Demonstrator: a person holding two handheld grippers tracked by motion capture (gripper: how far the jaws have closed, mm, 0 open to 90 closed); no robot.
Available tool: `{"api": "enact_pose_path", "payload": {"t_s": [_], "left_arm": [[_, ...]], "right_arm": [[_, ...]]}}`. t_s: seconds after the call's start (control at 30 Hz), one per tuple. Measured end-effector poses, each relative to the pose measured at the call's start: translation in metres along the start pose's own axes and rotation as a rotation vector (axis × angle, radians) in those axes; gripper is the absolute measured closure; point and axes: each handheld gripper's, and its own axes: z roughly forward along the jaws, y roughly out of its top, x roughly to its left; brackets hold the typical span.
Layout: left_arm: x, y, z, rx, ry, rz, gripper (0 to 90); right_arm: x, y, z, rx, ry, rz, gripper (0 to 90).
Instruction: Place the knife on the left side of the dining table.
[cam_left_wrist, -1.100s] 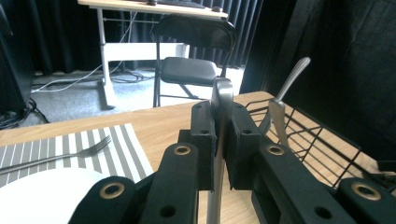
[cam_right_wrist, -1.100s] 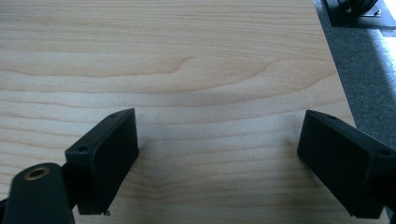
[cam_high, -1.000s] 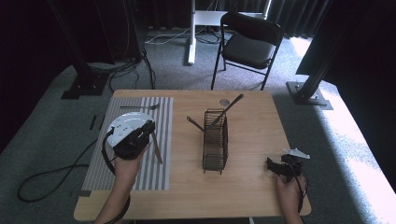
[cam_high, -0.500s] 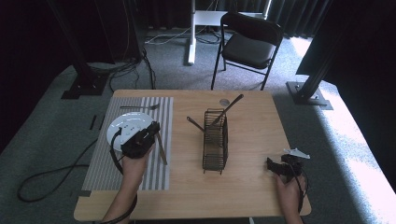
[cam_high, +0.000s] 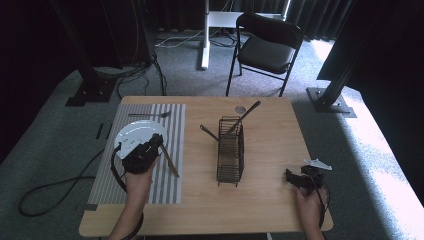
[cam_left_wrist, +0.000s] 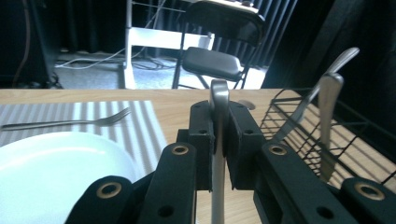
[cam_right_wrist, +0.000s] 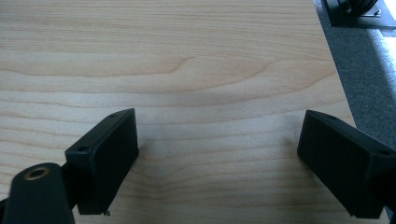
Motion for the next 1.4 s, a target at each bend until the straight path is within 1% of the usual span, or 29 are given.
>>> {"api": "enact_pose_path", "payload": {"t_s": [0.07, 0.1, 0.2, 0.23, 0.3, 0.33, 0.4, 0.5, 0.57, 0.6, 0.63, 0.7, 0.77, 0.83, 0.97, 1.13, 1.2, 1.27, 1.33, 1.4], "left_arm": [[0.003, -0.001, -0.004, 0.005, 0.011, 0.0, 80.9], [0.005, -0.001, -0.006, 0.0, 0.024, -0.002, 80.1], [0.012, -0.003, -0.012, 0.0, 0.038, -0.024, 79.4], [0.014, -0.004, -0.014, -0.002, 0.054, -0.029, 79.1], [0.019, -0.007, -0.017, -0.004, 0.063, -0.038, 78.2], [0.022, -0.009, -0.019, -0.006, 0.079, -0.042, 77.8], [0.028, -0.012, -0.022, -0.007, 0.078, -0.068, 77.6], [0.037, -0.017, -0.026, -0.005, 0.103, -0.085, 76.3], [0.044, -0.021, -0.029, -0.002, 0.111, -0.1, 75.6], [0.047, -0.023, -0.03, 0.0, 0.113, -0.108, 75.2], [0.053, -0.026, -0.032, 0.0, 0.112, -0.13, 75.2], [0.058, -0.029, -0.033, 0.002, 0.12, -0.137, 74.5], [0.064, -0.033, -0.036, -0.002, 0.119, -0.15, 74.2], [0.068, -0.036, -0.038, -0.009, 0.125, -0.153, 73.8], [0.076, -0.04, -0.042, -0.003, 0.133, -0.165, 73.0], [0.087, -0.048, -0.046, 0.016, 0.153, -0.155, 69.3], [0.092, -0.051, -0.047, 0.026, 0.15, -0.161, 67.7], [0.096, -0.054, -0.048, 0.025, 0.148, -0.169, 67.0], [0.1, -0.059, -0.048, 0.03, 0.156, -0.171, 65.3], [0.106, -0.064, -0.048, 0.023, 0.15, -0.185, 65.1]], "right_arm": [[0.0, 0.0, 0.0, 0.001, -0.001, 0.0, 11.8], [0.0, 0.0, 0.0, 0.001, 0.0, -0.001, 11.8], [0.0, 0.0, 0.0, 0.001, 0.0, -0.001, 11.8], [0.0, 0.0, 0.0, 0.001, 0.0, 0.0, 11.8], [0.0, 0.0, 0.0, 0.001, 0.0, 0.0, 11.8], [0.0, 0.0, 0.0, 0.001, 0.0, 0.001, 11.8], [0.0, 0.0, 0.0, 0.001, 0.0, 0.0, 11.8], [0.0, 0.0, 0.0, 0.001, 0.0, 0.0, 11.8], [0.0, 0.0, 0.0, 0.001, 0.0, 0.0, 11.8], [0.0, 0.0, 0.0, 0.001, 0.0, 0.0, 11.8], [0.0, 0.0, 0.0, 0.001, 0.0, 0.0, 11.8], [0.0, 0.0, 0.0, 0.001, 0.0, 0.0, 11.8], [0.0, 0.0, 0.0, 0.001, 0.0, 0.0, 11.8], [0.0, 0.0, 0.0, 0.0, -0.001, 0.001, 11.8], [0.0, 0.0, 0.0, 0.001, -0.001, 0.0, 11.8], [0.0, 0.0, 0.0, 0.001, 0.0, 0.0, 11.8], [0.0, 0.0, 0.0, 0.001, 0.0, 0.0, 11.8], [0.0, 0.0, 0.0, 0.001, -0.001, 0.0, 11.8], [0.0, 0.0, 0.0, 0.001, -0.001, 0.0, 11.8], [0.0, 0.0, 0.0, 0.001, -0.001, 0.0, 11.8]]}}
